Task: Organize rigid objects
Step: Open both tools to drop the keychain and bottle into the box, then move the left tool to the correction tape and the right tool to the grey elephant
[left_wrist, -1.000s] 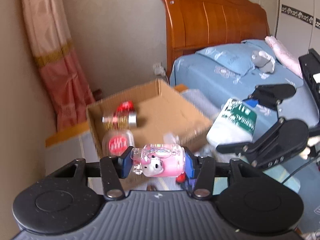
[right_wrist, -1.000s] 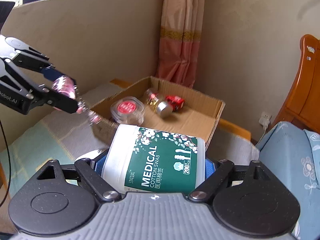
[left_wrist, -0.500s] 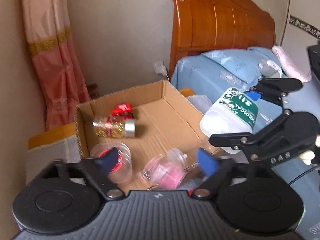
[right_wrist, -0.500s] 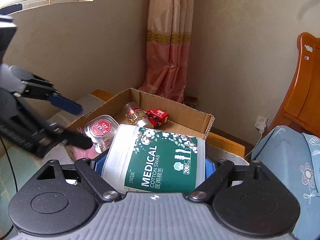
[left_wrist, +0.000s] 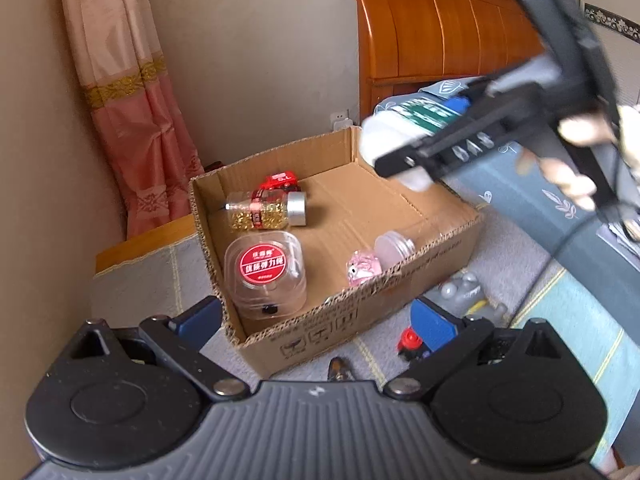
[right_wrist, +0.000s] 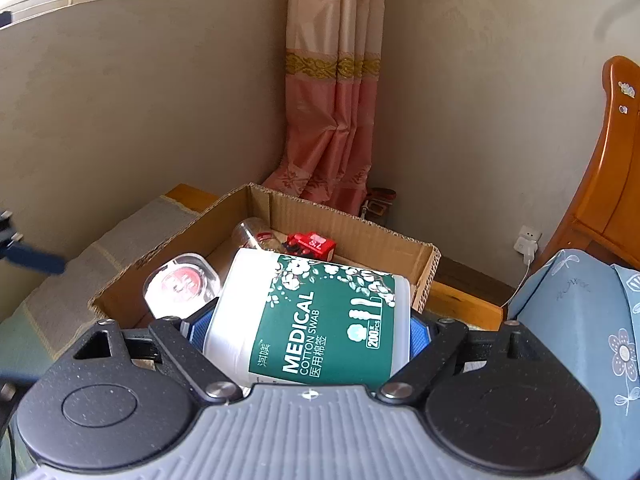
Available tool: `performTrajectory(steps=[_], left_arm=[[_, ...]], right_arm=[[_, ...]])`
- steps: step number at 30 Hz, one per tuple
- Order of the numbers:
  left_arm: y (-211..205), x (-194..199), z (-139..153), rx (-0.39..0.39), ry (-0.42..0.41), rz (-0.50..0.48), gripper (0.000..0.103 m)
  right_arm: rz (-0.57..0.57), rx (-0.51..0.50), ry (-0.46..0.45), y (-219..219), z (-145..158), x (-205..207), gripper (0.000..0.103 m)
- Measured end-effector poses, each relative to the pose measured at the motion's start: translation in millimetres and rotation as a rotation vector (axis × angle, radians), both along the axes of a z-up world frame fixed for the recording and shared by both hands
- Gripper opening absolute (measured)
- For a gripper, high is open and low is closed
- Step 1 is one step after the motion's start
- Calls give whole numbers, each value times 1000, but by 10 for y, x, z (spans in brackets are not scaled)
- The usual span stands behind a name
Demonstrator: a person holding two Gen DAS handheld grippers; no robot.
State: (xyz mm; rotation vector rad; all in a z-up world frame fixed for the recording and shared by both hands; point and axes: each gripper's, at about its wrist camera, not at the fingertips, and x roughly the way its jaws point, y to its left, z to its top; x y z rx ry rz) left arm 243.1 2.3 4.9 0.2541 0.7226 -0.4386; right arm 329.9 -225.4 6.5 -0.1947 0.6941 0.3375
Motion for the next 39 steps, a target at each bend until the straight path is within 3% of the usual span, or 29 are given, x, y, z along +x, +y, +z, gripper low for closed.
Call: performTrajectory(steps=[6, 9, 12, 29, 39], left_arm=[[123, -73, -43, -3, -11, 17, 100], [201, -77, -61, -12, 6, 45, 100], [266, -120, -74, -20, 10, 56, 100], [327, -527, 184, -14, -20, 111, 100], [363, -799, 79, -13, -43, 183, 102]], right_arm=[[-40, 3, 9, 83, -7, 297, 91], [-80, 47, 26, 55, -24, 400, 103], [-94, 69, 20, 38, -16, 341, 103], [-34, 3, -25, 145, 202, -595, 103], [-60, 45, -41, 124, -52, -1135, 103]])
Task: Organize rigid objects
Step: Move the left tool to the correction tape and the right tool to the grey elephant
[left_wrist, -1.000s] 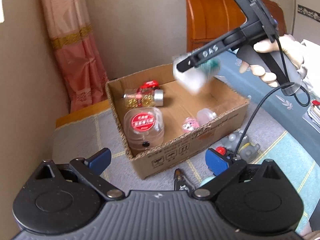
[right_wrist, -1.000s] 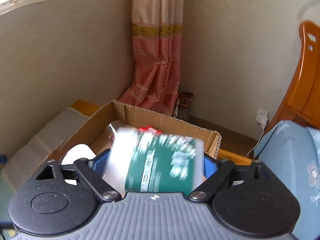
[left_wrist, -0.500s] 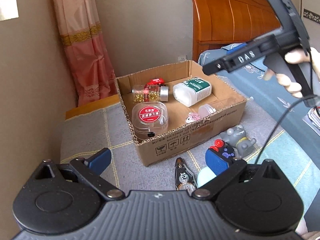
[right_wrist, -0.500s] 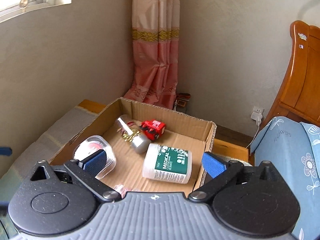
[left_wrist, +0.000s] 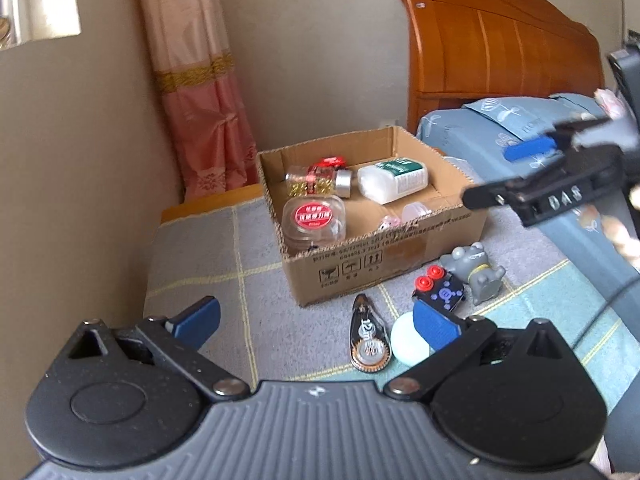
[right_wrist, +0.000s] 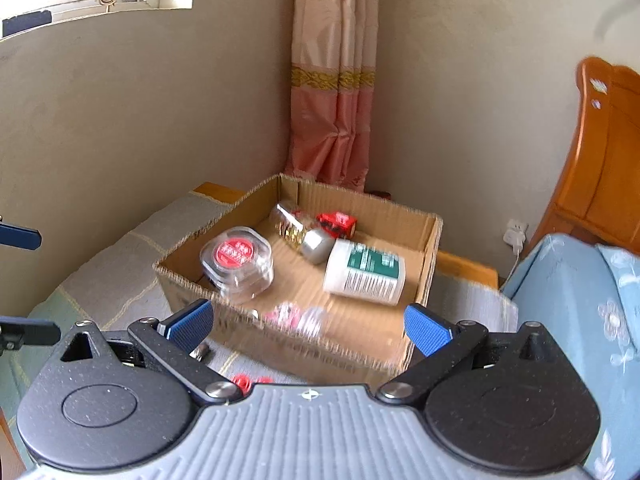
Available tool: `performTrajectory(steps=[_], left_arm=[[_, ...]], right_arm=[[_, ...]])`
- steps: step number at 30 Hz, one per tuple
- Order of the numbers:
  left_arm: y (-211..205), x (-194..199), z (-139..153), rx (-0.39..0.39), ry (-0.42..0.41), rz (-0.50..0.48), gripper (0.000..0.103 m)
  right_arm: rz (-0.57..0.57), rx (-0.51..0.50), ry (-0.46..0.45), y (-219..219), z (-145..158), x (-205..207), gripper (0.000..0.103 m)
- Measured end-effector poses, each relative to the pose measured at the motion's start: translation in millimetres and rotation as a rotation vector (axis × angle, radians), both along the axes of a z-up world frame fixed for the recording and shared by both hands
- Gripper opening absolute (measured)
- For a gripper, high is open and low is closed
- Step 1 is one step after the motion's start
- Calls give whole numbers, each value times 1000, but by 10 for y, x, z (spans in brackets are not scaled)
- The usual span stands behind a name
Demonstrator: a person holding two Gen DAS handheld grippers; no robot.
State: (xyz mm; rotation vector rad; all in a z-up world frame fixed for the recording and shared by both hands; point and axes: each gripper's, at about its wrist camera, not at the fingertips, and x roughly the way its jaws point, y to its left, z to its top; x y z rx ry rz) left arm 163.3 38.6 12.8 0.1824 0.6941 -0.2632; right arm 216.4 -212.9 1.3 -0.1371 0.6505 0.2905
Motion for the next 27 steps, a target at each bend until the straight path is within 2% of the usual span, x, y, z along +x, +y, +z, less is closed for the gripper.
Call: performTrajectory(steps=[3, 7, 13, 16, 20, 27], left_arm=[[0, -35, -138, 1, -7, 41, 102], [-14, -45, -343, 13, -10, 94, 102], [-33, 22, -622, -23, 44, 120, 102], [-67, 44, -752, -30, 67, 119, 102], [-126, 110, -923, 2, 87, 103, 102], [-158, 216, -1173, -2, 133, 93, 102]], right_arm=[[-60, 0, 10, -7, -190, -144, 103], [-102, -74, -14, 85, -488, -377, 103], [-114, -56, 38, 190, -841, -550, 103], [-90, -44, 61, 242, -944, -589, 103], [-100, -58, 80, 241, -1052, -598, 103], [-133, -46, 115, 129, -1182, -531, 103]])
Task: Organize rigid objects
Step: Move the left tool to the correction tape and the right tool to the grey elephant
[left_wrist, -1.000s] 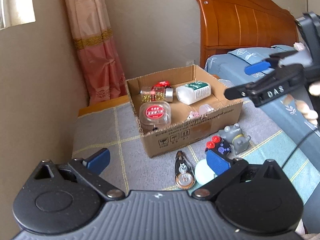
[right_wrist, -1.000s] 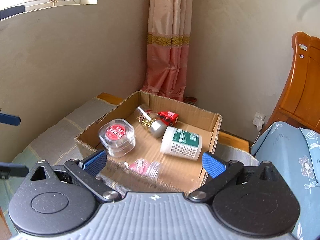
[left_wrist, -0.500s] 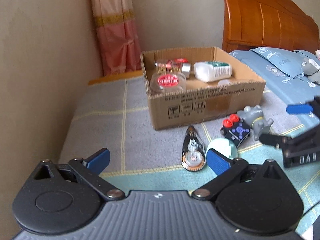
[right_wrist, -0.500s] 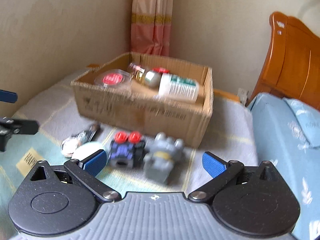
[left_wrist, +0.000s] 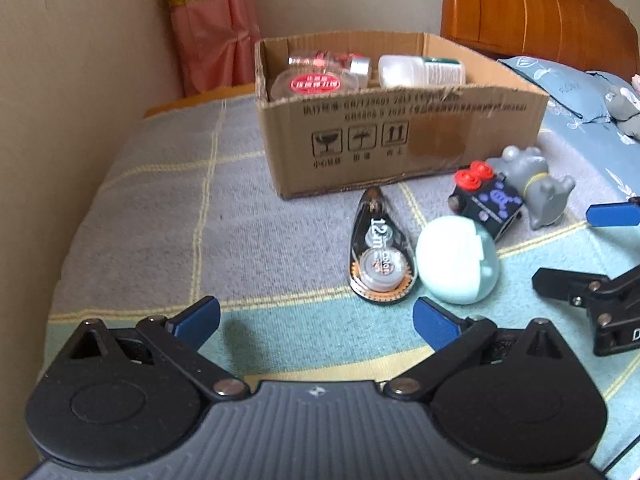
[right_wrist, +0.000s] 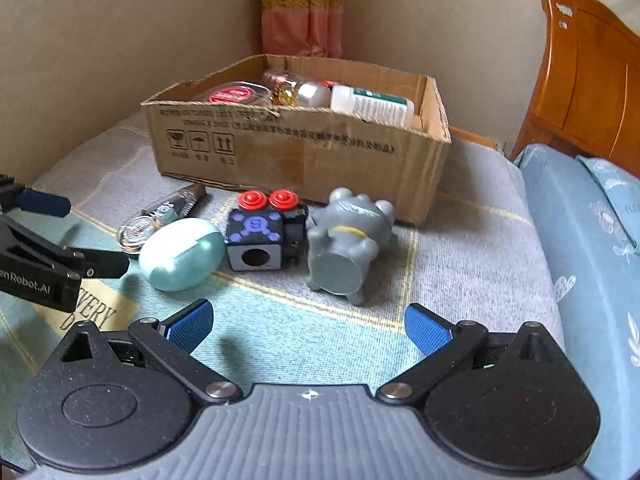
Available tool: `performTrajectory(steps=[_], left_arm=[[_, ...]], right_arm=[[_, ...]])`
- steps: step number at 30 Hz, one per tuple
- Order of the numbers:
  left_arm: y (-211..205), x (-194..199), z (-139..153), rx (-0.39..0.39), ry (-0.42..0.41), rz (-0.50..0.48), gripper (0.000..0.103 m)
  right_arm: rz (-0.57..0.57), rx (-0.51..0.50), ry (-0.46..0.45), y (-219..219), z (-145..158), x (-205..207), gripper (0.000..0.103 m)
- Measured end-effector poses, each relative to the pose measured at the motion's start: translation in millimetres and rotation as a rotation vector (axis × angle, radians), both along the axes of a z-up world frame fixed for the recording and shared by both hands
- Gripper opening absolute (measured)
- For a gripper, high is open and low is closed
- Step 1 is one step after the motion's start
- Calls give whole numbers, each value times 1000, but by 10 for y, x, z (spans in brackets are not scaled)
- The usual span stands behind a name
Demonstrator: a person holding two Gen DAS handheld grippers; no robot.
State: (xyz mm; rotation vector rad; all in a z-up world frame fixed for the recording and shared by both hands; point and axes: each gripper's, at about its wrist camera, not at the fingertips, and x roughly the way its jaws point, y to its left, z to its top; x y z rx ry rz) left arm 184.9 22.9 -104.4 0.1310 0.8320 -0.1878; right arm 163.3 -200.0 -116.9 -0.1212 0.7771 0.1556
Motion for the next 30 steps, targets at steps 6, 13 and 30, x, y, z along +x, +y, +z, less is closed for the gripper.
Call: performTrajectory(steps=[6, 13, 30], left_arm=[[40, 72, -31, -53, -8, 2, 102], [109, 150, -35, -58, -18, 27, 102], [476, 276, -21, -59, -3, 151, 102]], right_arm=[[-25, 28, 5, -72, -94, 89, 103], [-25, 30, -14, -126, -99, 166, 103], [-292, 26, 26, -653, -49, 82, 103]])
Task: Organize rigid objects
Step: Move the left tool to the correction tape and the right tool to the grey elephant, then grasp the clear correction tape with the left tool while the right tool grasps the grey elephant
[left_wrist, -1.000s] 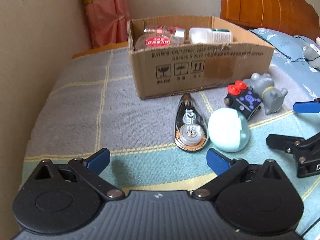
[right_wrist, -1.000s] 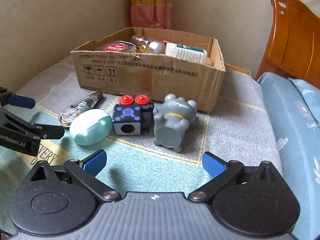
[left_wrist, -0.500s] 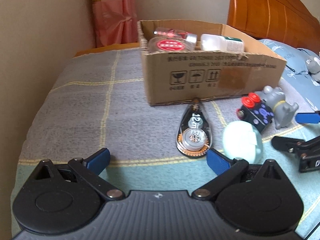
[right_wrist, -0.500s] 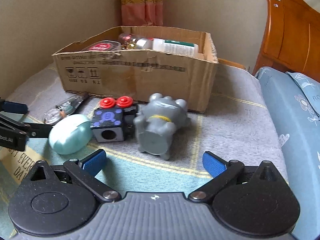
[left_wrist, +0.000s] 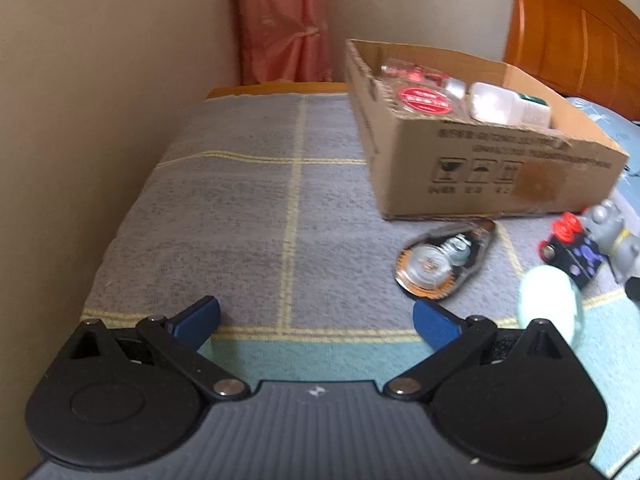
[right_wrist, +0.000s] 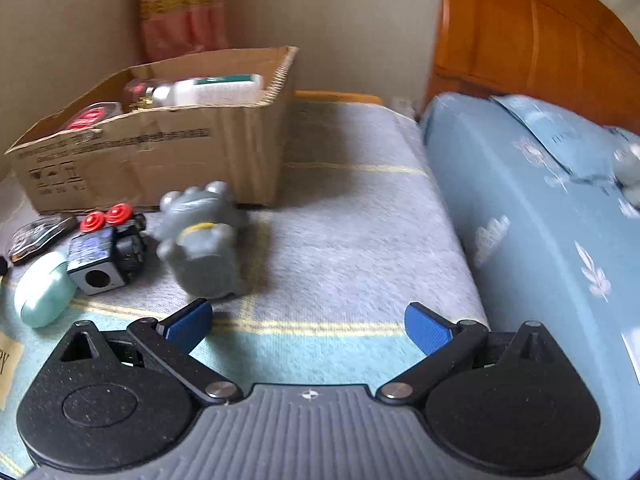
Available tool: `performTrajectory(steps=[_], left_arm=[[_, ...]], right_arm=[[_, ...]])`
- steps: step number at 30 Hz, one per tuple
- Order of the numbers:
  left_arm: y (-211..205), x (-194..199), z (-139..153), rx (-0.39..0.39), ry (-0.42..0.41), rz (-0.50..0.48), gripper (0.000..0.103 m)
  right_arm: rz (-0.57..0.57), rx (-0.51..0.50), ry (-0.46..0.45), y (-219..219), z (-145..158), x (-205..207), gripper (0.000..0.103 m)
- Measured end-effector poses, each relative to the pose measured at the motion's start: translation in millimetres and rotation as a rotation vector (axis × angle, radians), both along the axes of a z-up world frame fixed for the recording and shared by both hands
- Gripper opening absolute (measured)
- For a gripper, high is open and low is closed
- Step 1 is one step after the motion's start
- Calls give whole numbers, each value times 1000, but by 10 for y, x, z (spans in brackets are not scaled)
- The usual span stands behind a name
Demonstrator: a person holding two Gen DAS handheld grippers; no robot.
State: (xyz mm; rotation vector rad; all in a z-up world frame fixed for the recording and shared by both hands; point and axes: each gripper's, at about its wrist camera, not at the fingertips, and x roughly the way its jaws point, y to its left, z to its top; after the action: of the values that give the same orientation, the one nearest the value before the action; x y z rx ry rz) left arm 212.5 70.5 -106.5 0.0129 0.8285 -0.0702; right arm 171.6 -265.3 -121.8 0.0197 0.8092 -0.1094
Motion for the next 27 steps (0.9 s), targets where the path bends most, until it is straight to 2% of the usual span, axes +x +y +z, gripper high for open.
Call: performTrajectory(steps=[4, 7, 11, 18, 21, 25, 27], left_arm=[[-96, -28, -4, -6, -2, -67, 102], [-149, -2, -14, 5, -8, -80, 102], [-133, 35, -8, 4, -7, -72, 102], [74, 94, -16, 7, -2, 4, 102], [102, 95, -6, 8, 9, 26, 102], [10, 69, 23, -46, 20, -32, 102], [-56, 84, 31, -69, 24, -50, 102]], right_arm=[[90, 12, -12, 145, 4, 35, 103], [99, -9, -18, 242, -16, 137, 103], [36, -5, -30, 147, -24, 199, 103], [-73, -4, -47, -178, -50, 11, 103], [-51, -2, -40, -174, -43, -36, 103], [38, -3, -41, -40, -47, -75, 103], [46, -4, -56, 3, -60, -67, 103]])
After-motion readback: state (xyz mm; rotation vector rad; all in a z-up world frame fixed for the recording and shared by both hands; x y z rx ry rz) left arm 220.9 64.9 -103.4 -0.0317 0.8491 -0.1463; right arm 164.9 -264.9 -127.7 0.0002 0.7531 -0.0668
